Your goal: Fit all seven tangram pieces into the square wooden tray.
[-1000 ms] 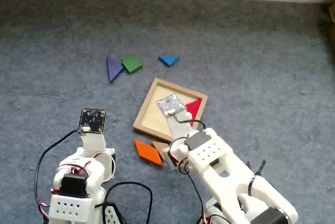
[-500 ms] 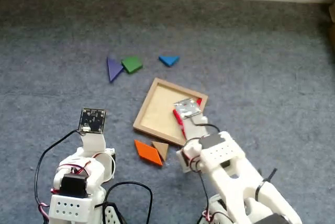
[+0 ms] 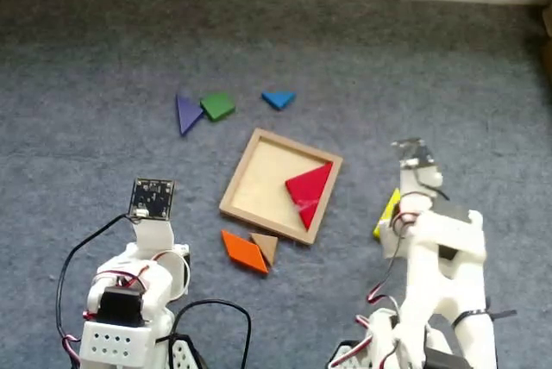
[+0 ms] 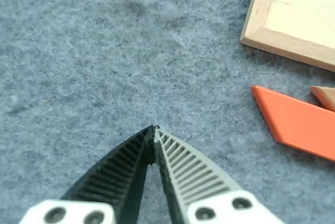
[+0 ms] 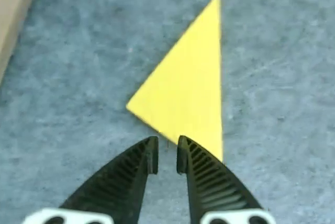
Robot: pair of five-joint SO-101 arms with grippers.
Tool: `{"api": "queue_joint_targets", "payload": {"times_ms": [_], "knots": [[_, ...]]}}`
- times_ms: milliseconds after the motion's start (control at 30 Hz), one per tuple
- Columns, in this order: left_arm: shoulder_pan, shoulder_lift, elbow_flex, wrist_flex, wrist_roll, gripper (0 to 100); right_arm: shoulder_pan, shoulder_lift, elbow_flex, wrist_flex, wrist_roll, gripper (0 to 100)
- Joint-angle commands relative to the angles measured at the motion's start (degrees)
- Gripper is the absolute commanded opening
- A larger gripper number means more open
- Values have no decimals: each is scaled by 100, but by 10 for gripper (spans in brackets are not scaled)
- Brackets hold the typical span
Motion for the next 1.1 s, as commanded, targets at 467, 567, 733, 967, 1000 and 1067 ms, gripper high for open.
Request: {"api": "queue_joint_targets", "payload": {"times_ms": [467,567,733,967,1000,1067], "knots": [[-66,-154,110,35,-18,7,-866,-57,-1042,1218,-1160,336],[-66,-154,110,35,-18,7,-1367,-48,-1051,1200,-1424,336],[-66,-154,110,35,-18,7,-1648,-40,-1059,1033,-1829,336],[-66,-154,110,35,-18,7,-1596,822,-1464,954,-1820,338],[-66,-154,110,35,-18,7,-1560,1059,-1587,963,-1820,338],[-66,-154,110,35,-18,7,-1508,1490,-1868,963,-1829,339]]}}
